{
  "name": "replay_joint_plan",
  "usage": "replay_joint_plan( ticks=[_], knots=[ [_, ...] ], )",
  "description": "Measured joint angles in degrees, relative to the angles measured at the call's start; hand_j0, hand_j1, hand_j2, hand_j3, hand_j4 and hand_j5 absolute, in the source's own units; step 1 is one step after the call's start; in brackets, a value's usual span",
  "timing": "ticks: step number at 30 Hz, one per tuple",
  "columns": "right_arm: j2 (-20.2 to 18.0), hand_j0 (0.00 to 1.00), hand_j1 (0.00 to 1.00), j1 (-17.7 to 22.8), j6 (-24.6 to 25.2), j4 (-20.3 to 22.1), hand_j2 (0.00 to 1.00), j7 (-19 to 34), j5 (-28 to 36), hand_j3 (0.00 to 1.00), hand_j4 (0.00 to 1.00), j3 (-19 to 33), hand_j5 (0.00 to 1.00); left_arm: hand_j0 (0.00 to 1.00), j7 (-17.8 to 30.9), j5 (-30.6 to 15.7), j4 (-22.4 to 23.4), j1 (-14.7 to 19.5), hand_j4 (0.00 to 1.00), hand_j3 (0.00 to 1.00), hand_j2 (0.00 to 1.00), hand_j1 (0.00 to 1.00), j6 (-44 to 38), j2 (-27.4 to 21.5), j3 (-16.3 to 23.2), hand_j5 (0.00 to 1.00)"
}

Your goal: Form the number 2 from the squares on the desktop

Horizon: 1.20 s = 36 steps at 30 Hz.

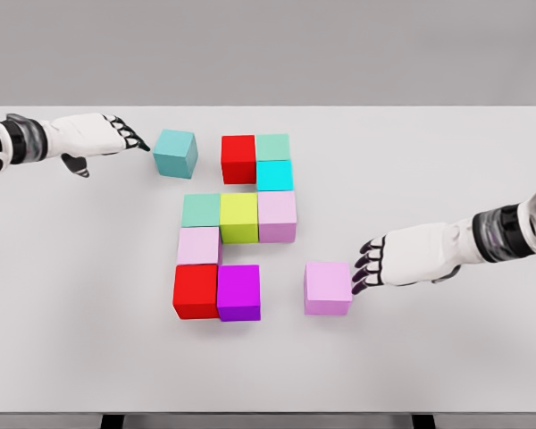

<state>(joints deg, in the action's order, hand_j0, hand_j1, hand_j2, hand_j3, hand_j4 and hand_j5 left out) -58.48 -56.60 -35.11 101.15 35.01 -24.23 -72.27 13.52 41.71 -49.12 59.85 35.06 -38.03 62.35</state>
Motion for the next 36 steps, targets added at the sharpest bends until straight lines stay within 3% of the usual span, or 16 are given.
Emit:
replay_joint_plan(
  ticks=[24,36],
  knots=[
    [4.0,1.00,1.00,0.0,0.0,0.0,1.00,0.0,-0.3,1.00,1.00,0.2,1.00,0.99,0.0,-0.2,-3.0,-0.4,0.99,0.99,0.99,0.99,0.0,0.6,0.3,0.99],
    [5.6,1.00,1.00,0.0,0.0,0.0,1.00,0.0,-0.3,1.00,1.00,0.2,1.00,1.00,0.0,0.2,0.7,0.6,1.00,1.00,1.00,1.00,0.0,0.6,0.3,1.00]
  ],
)
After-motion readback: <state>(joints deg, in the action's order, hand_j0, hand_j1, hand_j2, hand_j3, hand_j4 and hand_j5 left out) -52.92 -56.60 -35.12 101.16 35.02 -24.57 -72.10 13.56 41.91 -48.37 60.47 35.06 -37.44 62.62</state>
